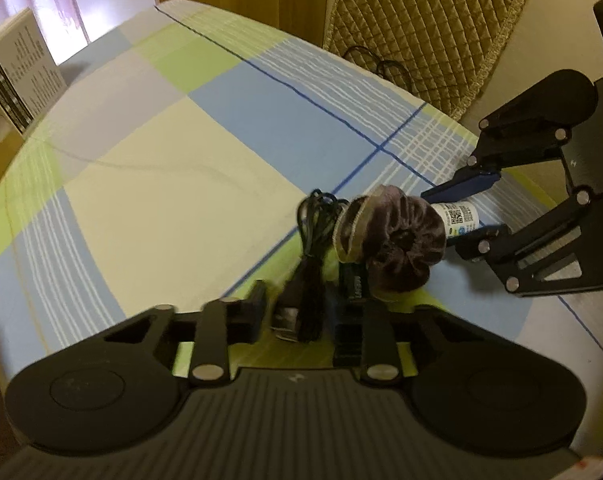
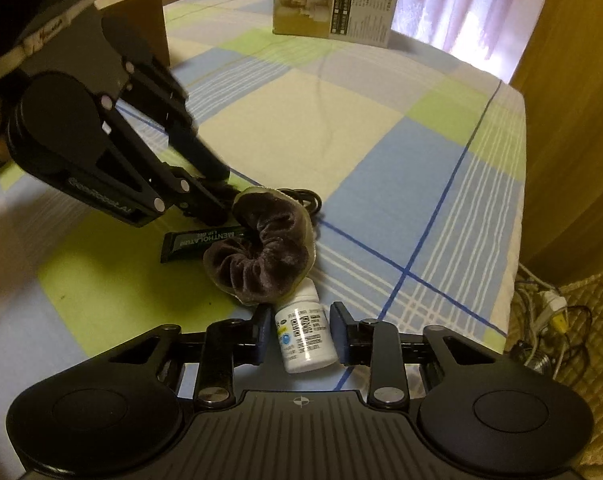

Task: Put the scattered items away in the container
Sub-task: 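Grasp the black cable with the left gripper while the right grasps the white pill bottle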

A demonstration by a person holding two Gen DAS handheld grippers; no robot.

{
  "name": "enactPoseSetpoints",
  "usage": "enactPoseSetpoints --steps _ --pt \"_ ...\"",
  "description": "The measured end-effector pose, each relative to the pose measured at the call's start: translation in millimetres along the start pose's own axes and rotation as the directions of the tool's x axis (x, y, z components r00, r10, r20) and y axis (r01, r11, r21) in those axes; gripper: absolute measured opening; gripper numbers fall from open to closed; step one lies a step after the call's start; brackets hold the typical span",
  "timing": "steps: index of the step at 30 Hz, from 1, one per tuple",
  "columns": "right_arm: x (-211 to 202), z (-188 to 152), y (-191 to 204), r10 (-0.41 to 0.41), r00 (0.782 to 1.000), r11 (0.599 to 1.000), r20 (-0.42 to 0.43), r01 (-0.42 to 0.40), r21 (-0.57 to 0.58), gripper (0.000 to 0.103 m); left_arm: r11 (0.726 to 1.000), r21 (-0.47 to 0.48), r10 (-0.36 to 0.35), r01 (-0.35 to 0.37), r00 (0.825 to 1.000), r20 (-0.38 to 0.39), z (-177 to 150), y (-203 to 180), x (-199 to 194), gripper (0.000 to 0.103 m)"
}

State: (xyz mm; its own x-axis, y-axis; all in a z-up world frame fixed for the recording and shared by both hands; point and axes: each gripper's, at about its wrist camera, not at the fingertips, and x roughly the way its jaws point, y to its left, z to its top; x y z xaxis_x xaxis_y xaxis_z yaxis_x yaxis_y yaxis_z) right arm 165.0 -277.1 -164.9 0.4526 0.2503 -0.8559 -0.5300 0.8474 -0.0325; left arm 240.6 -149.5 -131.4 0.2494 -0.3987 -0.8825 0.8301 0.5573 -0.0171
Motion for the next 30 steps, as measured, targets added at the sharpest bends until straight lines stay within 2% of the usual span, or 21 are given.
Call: enactPoseSetpoints --steps 5,12,17,25,27,29,30 --pt "-1.9 -0.2 -1.6 0.001 1.0 0.999 -0.002 -0.001 0.052 0.026 0.999 -0.032 0.03 -0.03 0.999 -0.012 -12.3 4.3 -7.7 0.021" --pt "-8.2 -6.5 -0.5 0.021 1.0 0.993 0.006 -0.022 0.117 0.026 0.986 -0.145 0.064 -0.078 0.993 -0.096 -52.3 14.7 -33.6 0.021" --pt "-9.3 -7.3 -1.3 0.022 1.0 0.99 0.011 -0.024 0.137 0.026 0.977 -0.191 0.07 -0.093 0.99 -0.124 -68.2 17.0 -44.6 0.022" --pt "-6.9 -4.2 0.2 -0.013 1.0 0.988 0.013 0.011 0.153 0.033 0.979 -0.173 0.087 -0.105 0.99 -0.108 -53.3 15.2 -31.1 0.04" --pt "-6.7 -5.7 3.0 -0.028 1.0 0.988 0.014 0.025 0.154 0.033 0.978 -0.179 0.088 -0.104 0.992 -0.094 -53.0 14.4 -28.9 0.04" --pt "-7.4 -6.4 4.8 -0.037 0.999 0.984 0.01 0.035 0.172 0.032 0.977 -0.189 0.083 -0.099 0.993 -0.088 -54.5 15.1 -30.8 0.034" --pt "-8.1 -6.7 5.9 -0.04 0.999 0.982 0.006 0.038 0.185 0.027 0.977 -0.188 0.082 -0.097 0.993 -0.084 -56.4 14.9 -32.8 0.023"
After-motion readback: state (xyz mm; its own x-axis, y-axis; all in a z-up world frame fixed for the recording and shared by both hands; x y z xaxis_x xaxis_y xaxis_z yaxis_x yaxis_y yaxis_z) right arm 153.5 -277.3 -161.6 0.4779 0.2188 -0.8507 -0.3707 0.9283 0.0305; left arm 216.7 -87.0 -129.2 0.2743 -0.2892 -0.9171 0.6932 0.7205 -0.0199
